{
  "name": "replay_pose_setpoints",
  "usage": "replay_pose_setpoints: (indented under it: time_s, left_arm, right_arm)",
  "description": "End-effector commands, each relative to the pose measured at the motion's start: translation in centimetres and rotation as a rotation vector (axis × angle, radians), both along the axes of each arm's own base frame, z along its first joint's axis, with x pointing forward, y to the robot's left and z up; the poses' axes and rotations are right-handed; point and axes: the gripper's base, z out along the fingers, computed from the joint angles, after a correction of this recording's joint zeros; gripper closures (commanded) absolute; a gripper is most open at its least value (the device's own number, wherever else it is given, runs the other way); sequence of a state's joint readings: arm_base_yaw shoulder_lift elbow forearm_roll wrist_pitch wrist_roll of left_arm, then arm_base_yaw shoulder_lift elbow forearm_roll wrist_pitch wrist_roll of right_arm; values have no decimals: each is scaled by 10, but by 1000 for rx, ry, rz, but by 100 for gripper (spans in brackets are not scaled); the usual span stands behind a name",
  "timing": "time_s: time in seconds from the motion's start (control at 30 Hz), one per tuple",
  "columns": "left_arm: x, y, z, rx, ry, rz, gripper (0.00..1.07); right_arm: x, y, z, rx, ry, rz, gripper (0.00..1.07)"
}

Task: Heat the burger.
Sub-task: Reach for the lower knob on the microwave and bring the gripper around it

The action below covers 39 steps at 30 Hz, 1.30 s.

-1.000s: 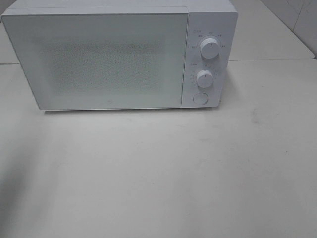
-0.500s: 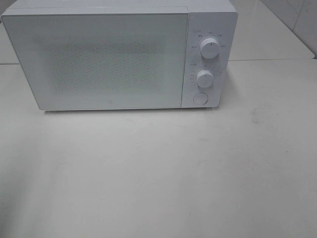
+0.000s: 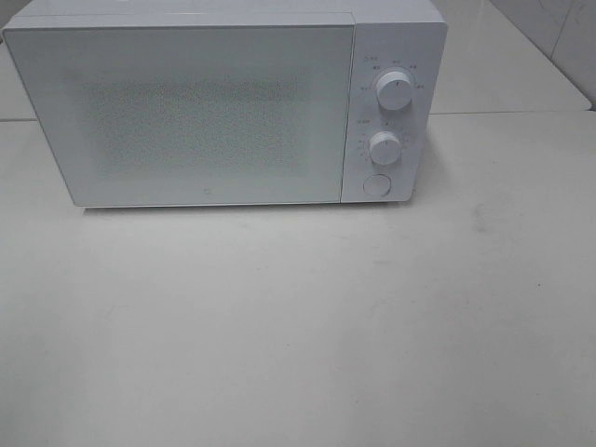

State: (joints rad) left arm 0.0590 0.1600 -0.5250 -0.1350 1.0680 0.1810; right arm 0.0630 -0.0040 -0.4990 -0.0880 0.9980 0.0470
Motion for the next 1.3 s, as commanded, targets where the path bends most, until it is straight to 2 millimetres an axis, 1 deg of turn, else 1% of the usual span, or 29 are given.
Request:
replay_pose_setpoints:
  time_s: [0.03, 0.1, 0.17, 0.3, 0.5, 0.8, 0.9, 0.93, 0.97, 1.3]
  left_arm:
    - [-8, 0, -2, -1, -38, 7, 9]
    - [-16, -1, -1, 2, -88, 7, 9]
    - [-19, -1, -1, 1, -106, 6, 9]
    - [-21, -1, -2, -6, -118, 20, 9]
    - [-21, 6, -2, -52, -113, 132, 9]
    - [-21, 6, -2, -56, -114, 128, 9]
    - [-23, 4, -2, -69, -129, 119, 9]
    - [-29, 4, -3, -72, -169, 115, 9]
    - [-31, 3, -3, -72, -178, 115, 9]
    - [-29, 3, -3, -75, -170, 114, 9]
  right_arm:
    - [-4, 0, -1, 8, -27, -7, 32]
    - [-4, 0, -1, 8, -27, -7, 32]
    - [-4, 0, -1, 8, -27, -7, 32]
    - [-4, 0, -1, 8, -27, -7, 32]
    - [-4, 0, -1, 8, -27, -7, 32]
    - [-4, 0, -1, 8, -27, -7, 32]
    - [-4, 0, -1, 8, -27, -7, 32]
    - [-4, 0, -1, 8, -27, -7, 32]
    - [-4, 0, -1, 8, -27, -7, 32]
    - [-3, 0, -1, 7, -23, -7, 32]
